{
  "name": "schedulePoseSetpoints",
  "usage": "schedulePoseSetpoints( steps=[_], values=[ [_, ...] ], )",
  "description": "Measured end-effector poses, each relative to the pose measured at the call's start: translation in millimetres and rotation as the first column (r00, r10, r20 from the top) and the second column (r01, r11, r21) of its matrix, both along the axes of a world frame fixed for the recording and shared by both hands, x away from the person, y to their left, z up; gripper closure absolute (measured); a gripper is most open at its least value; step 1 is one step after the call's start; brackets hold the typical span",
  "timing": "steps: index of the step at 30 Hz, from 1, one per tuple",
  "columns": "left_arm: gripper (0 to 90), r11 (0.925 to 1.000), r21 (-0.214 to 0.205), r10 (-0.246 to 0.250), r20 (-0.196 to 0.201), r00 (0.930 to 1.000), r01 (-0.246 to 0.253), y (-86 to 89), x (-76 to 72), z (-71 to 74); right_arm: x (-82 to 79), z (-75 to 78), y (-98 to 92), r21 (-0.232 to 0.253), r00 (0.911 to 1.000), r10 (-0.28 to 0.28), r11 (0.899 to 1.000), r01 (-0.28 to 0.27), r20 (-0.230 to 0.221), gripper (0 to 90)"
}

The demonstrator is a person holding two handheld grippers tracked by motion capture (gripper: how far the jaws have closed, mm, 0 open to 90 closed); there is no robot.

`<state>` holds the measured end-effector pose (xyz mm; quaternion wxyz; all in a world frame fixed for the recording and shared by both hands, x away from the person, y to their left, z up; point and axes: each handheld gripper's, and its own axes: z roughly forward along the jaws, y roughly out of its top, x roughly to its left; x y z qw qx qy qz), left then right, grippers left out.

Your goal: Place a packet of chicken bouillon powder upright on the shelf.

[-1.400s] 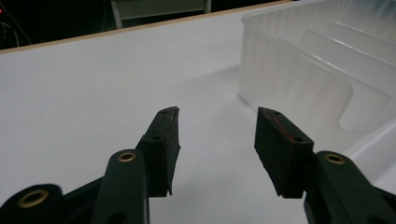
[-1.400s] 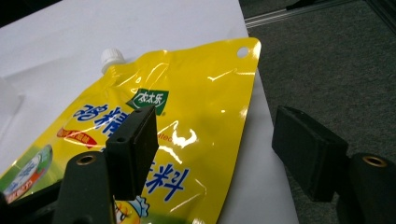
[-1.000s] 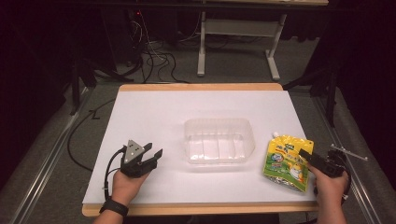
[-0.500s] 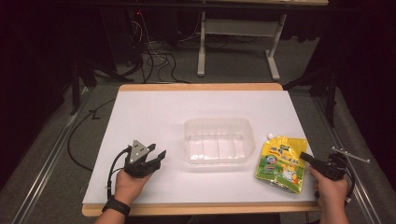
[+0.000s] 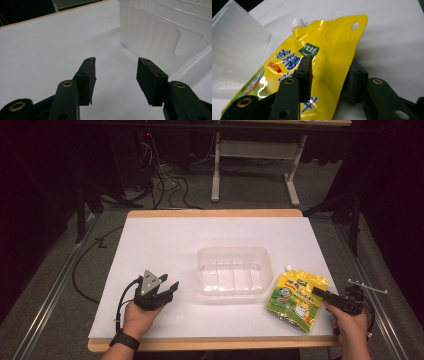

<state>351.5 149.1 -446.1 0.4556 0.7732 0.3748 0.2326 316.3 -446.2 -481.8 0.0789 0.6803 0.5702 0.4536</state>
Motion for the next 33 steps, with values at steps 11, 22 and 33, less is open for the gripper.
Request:
schedulePoseSetpoints(
  steps=[11,22,33],
  values=[
    [49.9,1.0000,0.004,-0.004,-0.004,1.0000,0.004,-1.6,-0.2,-0.9,5.8,3.5,7.2,0.003,0.9980,0.062,0.998,-0.062,-0.004,90.0],
    [49.9,0.9999,0.012,-0.012,0.002,0.9999,0.012,-2.5,-1.4,-0.3,-18.9,69.2,35.1,-0.112,0.9594,0.044,0.994,-0.013,0.278,90.0],
    [49.9,0.9999,0.008,-0.012,0.008,0.9999,0.012,-1.2,-2.4,1.2,-33.0,101.4,57.5,-0.191,0.8912,0.048,0.981,0.044,0.451,90.0]
  ],
)
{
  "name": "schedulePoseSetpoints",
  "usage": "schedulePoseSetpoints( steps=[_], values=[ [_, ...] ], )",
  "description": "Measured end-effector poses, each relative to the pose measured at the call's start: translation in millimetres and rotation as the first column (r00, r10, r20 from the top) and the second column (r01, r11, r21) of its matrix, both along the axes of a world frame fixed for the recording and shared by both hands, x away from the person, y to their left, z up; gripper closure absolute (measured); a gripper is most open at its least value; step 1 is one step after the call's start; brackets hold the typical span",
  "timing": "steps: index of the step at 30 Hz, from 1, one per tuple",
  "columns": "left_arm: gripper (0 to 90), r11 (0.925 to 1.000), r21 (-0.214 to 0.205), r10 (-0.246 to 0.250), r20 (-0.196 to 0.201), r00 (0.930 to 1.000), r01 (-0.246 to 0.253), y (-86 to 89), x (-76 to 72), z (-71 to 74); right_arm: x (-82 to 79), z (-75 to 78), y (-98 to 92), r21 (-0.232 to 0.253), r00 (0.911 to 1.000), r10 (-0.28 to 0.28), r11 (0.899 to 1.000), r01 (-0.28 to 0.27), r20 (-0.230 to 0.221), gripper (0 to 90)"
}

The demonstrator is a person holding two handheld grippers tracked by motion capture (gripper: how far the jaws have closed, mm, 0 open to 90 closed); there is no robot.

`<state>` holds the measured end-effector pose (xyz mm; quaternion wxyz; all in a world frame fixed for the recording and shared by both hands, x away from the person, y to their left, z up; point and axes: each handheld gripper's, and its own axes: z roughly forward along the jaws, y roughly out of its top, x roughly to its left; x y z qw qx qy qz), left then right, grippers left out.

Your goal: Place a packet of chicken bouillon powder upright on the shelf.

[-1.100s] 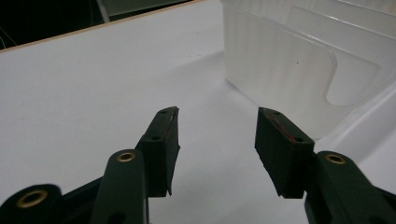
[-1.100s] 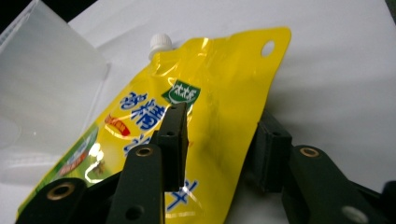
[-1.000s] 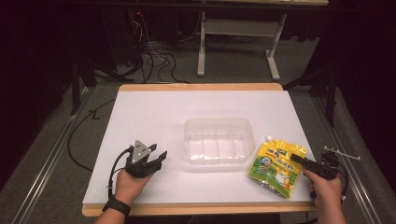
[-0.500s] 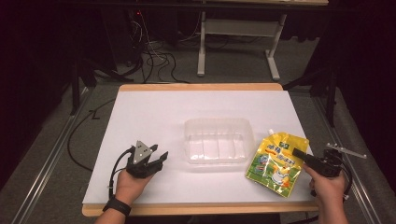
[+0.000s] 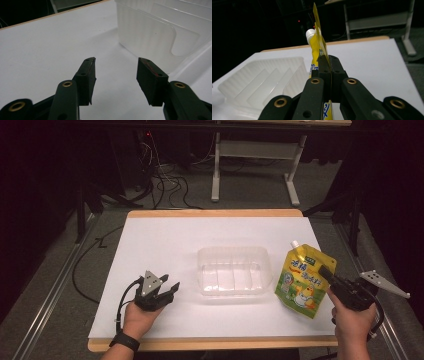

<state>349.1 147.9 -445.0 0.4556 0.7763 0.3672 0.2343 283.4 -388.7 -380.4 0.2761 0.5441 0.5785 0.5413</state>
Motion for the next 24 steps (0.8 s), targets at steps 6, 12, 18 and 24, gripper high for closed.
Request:
schedulePoseSetpoints(
  steps=[6,12,18,24],
  values=[
    [49.7,1.0000,-0.009,0.003,0.014,0.9999,-0.003,6.3,-7.8,0.4,3.9,9.8,7.6,-0.061,0.9964,-0.048,0.997,0.053,0.070,90.0],
    [49.6,0.9996,-0.013,0.024,0.025,0.9994,-0.024,18.3,-19.3,1.8,20.9,10.0,3.1,-0.035,0.9915,-0.079,0.996,0.083,0.103,90.0],
    [49.7,0.9988,-0.011,0.048,0.037,0.9982,-0.048,31.7,-32.7,3.0,38.5,12.7,10.2,-0.017,0.9861,-0.085,0.996,0.089,0.143,90.0],
    [49.7,0.9980,-0.037,0.052,0.046,0.9976,-0.051,35.0,-34.4,5.9,48.9,-1.8,18.1,-0.074,0.9891,-0.083,0.993,0.092,0.122,90.0]
  ],
)
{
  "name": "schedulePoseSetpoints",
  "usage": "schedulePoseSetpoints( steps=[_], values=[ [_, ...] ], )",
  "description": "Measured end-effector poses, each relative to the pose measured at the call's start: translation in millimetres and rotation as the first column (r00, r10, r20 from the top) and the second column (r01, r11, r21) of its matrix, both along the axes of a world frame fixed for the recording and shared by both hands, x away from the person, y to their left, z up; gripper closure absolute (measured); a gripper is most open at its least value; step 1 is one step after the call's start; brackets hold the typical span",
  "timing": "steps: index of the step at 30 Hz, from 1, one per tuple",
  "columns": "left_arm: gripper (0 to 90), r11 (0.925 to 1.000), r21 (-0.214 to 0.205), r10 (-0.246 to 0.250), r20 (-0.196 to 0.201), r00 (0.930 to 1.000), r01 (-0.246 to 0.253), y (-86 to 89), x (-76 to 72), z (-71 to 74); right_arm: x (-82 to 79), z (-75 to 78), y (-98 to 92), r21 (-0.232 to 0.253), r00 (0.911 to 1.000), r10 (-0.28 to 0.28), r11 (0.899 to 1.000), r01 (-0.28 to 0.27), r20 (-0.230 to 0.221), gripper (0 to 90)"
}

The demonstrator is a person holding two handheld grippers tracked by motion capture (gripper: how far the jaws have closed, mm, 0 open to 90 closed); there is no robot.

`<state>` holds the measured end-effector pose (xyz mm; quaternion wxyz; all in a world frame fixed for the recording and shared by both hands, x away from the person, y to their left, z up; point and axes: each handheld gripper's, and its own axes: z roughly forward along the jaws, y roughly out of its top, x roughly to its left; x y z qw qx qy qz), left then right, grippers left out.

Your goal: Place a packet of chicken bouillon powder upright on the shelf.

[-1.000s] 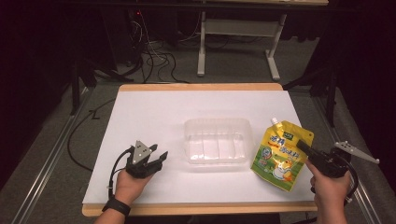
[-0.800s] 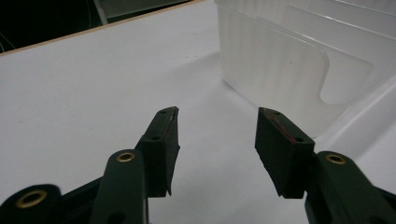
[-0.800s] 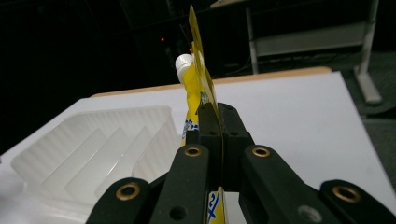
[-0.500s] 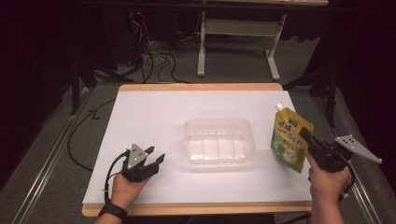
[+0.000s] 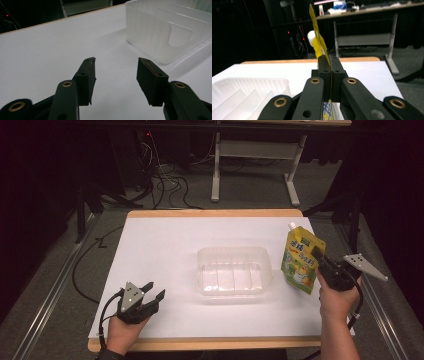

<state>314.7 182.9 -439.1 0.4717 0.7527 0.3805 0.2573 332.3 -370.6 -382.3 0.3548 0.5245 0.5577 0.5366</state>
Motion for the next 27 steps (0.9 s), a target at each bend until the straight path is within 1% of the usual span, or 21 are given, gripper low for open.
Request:
schedulePoseSetpoints(
  steps=[2,4,6,12,19,27],
  values=[
    [49.7,0.9999,-0.002,-0.013,0.003,0.9999,0.013,-3.4,2.6,0.6,-4.3,-0.9,-2.0,0.002,1.0000,0.002,1.000,-0.002,-0.003,90.0],
    [49.7,0.9996,-0.001,-0.028,0.006,0.9996,0.028,-8.1,5.4,0.8,-9.6,-2.9,-3.1,-0.011,1.0000,-0.006,1.000,0.006,-0.005,90.0],
    [49.7,0.9990,0.000,-0.045,0.010,0.9989,0.045,-12.8,7.7,1.5,-15.0,-4.8,-5.4,-0.005,0.9999,-0.001,1.000,0.001,-0.012,90.0],
    [49.5,0.9959,-0.002,-0.090,0.016,0.9958,0.090,-29.1,16.2,2.1,-31.5,-10.4,-8.4,-0.034,0.9994,-0.002,0.999,0.000,-0.035,90.0],
    [49.7,0.9946,-0.012,-0.103,0.003,0.9947,0.103,-39.1,25.0,1.2,-44.3,-16.0,-9.1,-0.061,0.9982,-0.001,0.998,-0.003,-0.060,89.5],
    [49.8,0.9937,-0.007,-0.111,0.001,0.9938,0.111,-42.9,27.1,0.7,-47.6,-16.8,-3.5,-0.092,0.9974,0.007,0.996,-0.014,-0.071,87.3]
  ],
)
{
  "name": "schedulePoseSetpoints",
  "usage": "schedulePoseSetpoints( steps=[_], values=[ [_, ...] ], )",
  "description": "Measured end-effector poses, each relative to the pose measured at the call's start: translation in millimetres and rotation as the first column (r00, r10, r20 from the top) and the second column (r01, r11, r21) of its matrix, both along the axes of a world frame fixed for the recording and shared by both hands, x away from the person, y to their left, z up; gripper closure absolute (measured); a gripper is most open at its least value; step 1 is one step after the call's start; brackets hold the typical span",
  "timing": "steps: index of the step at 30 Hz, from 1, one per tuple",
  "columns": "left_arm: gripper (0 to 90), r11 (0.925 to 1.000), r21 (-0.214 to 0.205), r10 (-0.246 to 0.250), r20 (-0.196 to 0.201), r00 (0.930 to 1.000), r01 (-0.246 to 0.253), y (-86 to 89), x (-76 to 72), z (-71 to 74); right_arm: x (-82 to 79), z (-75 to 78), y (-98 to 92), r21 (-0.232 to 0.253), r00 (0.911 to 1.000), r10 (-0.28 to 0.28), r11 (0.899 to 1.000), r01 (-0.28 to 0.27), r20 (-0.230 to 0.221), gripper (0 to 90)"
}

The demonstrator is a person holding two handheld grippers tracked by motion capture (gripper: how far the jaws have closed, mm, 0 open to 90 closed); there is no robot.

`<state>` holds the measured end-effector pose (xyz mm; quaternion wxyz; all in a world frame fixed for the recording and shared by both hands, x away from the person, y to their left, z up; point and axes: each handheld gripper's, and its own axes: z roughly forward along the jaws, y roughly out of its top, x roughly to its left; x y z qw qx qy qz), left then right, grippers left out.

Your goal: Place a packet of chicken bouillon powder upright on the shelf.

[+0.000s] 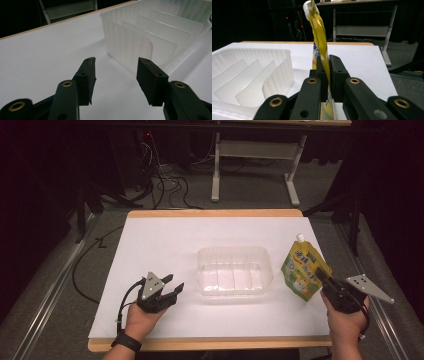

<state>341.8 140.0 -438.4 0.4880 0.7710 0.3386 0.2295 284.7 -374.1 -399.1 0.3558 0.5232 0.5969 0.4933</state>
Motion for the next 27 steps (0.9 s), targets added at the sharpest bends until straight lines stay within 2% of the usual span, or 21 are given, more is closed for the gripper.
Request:
schedulePoseSetpoints(
  steps=[3,6,9,11,13,14,16,18,19,21,24,27],
  values=[
    [50.4,1.0000,-0.002,0.003,-0.003,1.0000,-0.003,0.1,0.1,0.0,1.1,-1.8,0.6,0.007,0.9997,0.022,1.000,-0.022,-0.013,77.5],
    [51.9,0.9999,-0.002,0.011,-0.010,0.9999,-0.011,-0.8,1.0,-0.4,4.9,-8.2,2.7,0.001,0.9980,0.039,0.999,-0.039,-0.051,66.6],
    [57.0,0.9996,-0.011,0.027,-0.029,0.9992,-0.028,-4.5,6.6,-2.9,10.6,-15.1,3.0,0.011,0.9956,0.038,0.999,-0.037,-0.086,63.0],
    [65.2,0.9986,-0.021,0.048,-0.055,0.9973,-0.049,-10.4,14.8,-5.6,14.0,-17.8,3.0,0.023,0.9945,0.039,0.999,-0.037,-0.097,64.3],
    [77.1,0.9952,0.028,0.095,-0.071,0.9929,-0.094,-20.1,25.9,-9.6,18.4,-19.6,1.9,0.040,0.9935,0.039,0.999,-0.035,-0.107,71.3],
    [87.4,0.9922,0.039,0.121,-0.091,0.9885,-0.118,-24.2,32.1,-12.3,22.0,-20.1,0.4,0.049,0.9924,0.041,0.998,-0.035,-0.116,77.8],
    [89.4,0.9885,0.037,0.150,-0.127,0.9805,-0.146,-31.8,42.6,-18.6,23.0,-19.6,0.3,0.046,0.9920,0.035,0.998,-0.029,-0.121,80.8],
    [90.0,0.9875,0.039,0.157,-0.143,0.9772,-0.153,-41.1,48.9,-23.6,23.9,-18.5,2.1,0.028,0.9906,0.038,0.999,-0.035,-0.131,87.3],
    [90.0,0.9883,0.043,0.151,-0.154,0.9764,-0.147,-44.7,50.3,-24.9,23.9,-18.5,2.1,0.028,0.9906,0.038,0.999,-0.035,-0.131,87.3],
    [90.0,0.9901,0.059,0.135,-0.156,0.9785,-0.127,-57.0,51.8,-27.4,23.9,-17.5,3.5,0.029,0.9902,0.032,0.999,-0.028,-0.136,89.9],
    [90.0,0.9913,0.051,0.128,-0.160,0.9787,-0.121,-66.3,52.3,-27.6,23.3,-16.0,3.5,0.053,0.9914,0.021,0.999,-0.014,-0.129,90.0],
    [90.0,0.9922,0.056,0.119,-0.162,0.9796,-0.111,-71.7,52.4,-27.9,20.1,-12.0,5.2,0.047,0.9944,0.019,0.999,-0.015,-0.104,90.0]
  ],
)
